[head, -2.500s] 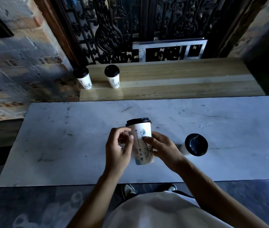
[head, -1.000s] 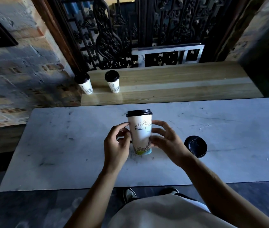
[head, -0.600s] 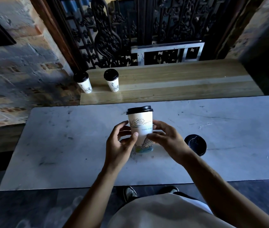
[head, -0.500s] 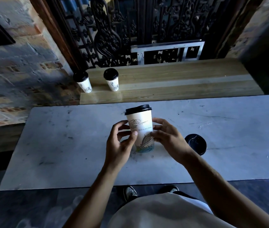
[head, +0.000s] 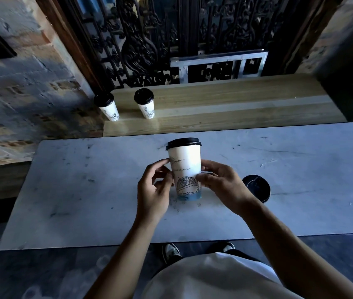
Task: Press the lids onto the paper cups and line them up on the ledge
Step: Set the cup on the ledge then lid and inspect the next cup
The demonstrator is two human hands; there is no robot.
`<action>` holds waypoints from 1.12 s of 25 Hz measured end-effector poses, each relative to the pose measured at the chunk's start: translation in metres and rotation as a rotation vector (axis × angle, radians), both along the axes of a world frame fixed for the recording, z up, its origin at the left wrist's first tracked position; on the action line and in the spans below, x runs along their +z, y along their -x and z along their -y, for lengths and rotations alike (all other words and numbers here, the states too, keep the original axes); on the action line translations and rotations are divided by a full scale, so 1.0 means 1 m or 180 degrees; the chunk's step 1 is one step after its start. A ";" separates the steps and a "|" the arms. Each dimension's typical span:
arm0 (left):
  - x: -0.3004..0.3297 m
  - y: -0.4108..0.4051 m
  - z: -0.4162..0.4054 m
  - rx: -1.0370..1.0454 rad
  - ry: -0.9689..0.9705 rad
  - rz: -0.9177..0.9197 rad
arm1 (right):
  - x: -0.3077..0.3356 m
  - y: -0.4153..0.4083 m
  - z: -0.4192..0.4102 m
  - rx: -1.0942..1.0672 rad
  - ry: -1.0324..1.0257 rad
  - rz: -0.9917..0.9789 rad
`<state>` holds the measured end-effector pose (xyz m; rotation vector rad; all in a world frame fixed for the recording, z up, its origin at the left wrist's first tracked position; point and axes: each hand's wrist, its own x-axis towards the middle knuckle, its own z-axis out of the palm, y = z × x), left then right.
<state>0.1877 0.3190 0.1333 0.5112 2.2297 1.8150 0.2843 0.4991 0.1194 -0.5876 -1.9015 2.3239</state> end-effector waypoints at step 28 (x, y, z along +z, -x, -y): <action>0.002 -0.002 -0.013 0.0072 -0.0062 0.0359 | 0.007 0.001 -0.007 -0.0279 0.0452 -0.0073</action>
